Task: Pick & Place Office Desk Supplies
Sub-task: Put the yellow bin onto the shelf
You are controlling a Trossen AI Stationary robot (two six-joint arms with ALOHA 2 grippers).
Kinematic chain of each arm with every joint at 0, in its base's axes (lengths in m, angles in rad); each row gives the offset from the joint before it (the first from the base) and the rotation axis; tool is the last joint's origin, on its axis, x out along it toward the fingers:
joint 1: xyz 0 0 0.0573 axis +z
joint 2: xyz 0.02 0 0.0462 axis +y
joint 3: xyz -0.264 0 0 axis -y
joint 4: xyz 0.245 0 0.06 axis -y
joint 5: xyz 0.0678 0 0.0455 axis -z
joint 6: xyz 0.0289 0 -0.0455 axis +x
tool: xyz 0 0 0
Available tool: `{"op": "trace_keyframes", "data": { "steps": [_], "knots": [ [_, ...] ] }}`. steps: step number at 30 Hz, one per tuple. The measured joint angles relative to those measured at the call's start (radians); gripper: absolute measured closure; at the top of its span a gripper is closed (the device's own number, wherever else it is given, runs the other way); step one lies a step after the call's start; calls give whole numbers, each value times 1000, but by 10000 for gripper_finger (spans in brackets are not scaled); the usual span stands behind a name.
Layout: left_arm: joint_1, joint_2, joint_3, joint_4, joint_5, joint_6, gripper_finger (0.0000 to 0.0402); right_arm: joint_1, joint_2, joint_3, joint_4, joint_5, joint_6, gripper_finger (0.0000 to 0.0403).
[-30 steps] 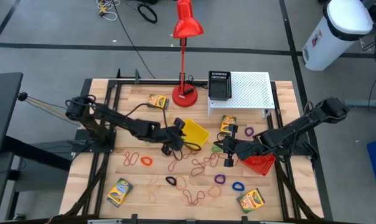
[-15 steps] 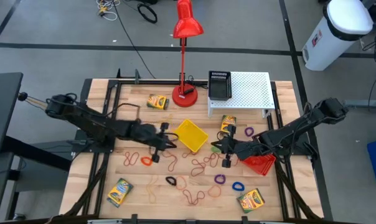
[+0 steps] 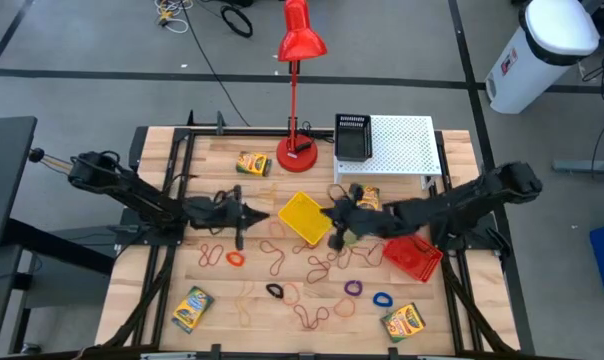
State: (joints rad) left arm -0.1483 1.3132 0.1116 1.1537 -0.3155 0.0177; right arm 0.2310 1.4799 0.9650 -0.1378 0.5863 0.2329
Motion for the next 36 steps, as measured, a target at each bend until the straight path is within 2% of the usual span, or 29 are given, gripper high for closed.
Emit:
{"op": "trace_keyframes", "data": {
  "steps": [4, 10, 14, 19, 27, 31, 36],
  "knots": [
    [16, 0, -56, 185, -30, 40, 387, -52, 81, 230, -334, -72, -34, 399],
    [30, 1, -66, 157, -23, 38, 383, -117, 289, 503, -738, -224, -88, 401],
    [30, 1, -66, 127, -17, 27, 384, -111, 383, 601, -866, -325, -249, 392],
    [30, 1, -66, 125, -17, 27, 383, -71, 402, 607, -854, -335, -481, 340],
    [30, 1, -66, 121, -17, 27, 383, -74, 404, 488, -727, -370, -513, 233],
    [30, 1, -66, 121, -17, 27, 383, -73, 404, 427, -654, -375, -549, 222],
    [30, 1, -66, 121, -17, 27, 383, -75, 404, 362, -556, -372, -576, 247]
  ]
}}
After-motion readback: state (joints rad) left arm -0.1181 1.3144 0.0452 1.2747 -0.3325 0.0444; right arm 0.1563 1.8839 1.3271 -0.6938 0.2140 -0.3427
